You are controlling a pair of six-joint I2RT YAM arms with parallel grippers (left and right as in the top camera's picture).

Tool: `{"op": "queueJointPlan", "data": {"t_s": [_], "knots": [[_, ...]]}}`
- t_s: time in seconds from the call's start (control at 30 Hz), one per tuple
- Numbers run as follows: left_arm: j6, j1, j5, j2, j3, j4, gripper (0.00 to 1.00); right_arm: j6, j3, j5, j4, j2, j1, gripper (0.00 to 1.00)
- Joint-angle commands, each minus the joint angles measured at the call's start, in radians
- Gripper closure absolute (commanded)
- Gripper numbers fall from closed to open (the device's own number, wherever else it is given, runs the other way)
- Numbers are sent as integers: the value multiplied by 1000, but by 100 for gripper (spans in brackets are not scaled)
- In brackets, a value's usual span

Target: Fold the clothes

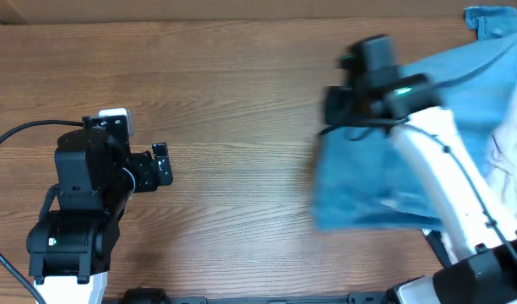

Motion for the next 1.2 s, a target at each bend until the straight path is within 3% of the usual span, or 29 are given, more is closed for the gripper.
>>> {"op": "queueJointPlan", "data": {"t_s": [0.0, 0.03, 0.07, 0.17, 0.23, 0.4, 0.43, 0.57, 0.7, 0.87, 1.17], "knots": [[-3, 11, -16, 8, 23, 15, 3, 60, 25, -45, 112, 48, 128, 90], [-3, 11, -17, 13, 23, 18, 2, 59, 25, -43, 152, 69, 156, 87], [-3, 11, -16, 17, 23, 21, 0, 56, 25, -39, 179, 88, 174, 77], [-3, 11, -11, 35, 23, 26, 0, 29, 25, 27, 219, 124, 204, 27], [-3, 11, 0, 46, 23, 25, 0, 30, 28, 95, 197, 118, 203, 16], [-3, 11, 98, 68, 23, 24, 0, 63, 67, 252, 55, 21, 131, 11], [-3, 10, 134, 72, 23, 30, 0, 63, 69, 264, 30, -11, 105, 0], [-3, 5, 304, 119, 23, 36, 0, 63, 69, 260, -57, -130, -19, 0], [-38, -57, 340, 209, 23, 8, 0, 63, 69, 211, -129, -223, -148, 0], [-196, -167, 342, 369, 23, -32, 0, 59, 69, 189, -195, -269, -264, 0], [-402, -359, 422, 684, 22, -30, 0, 59, 68, 190, -252, -270, -340, 0]]}}
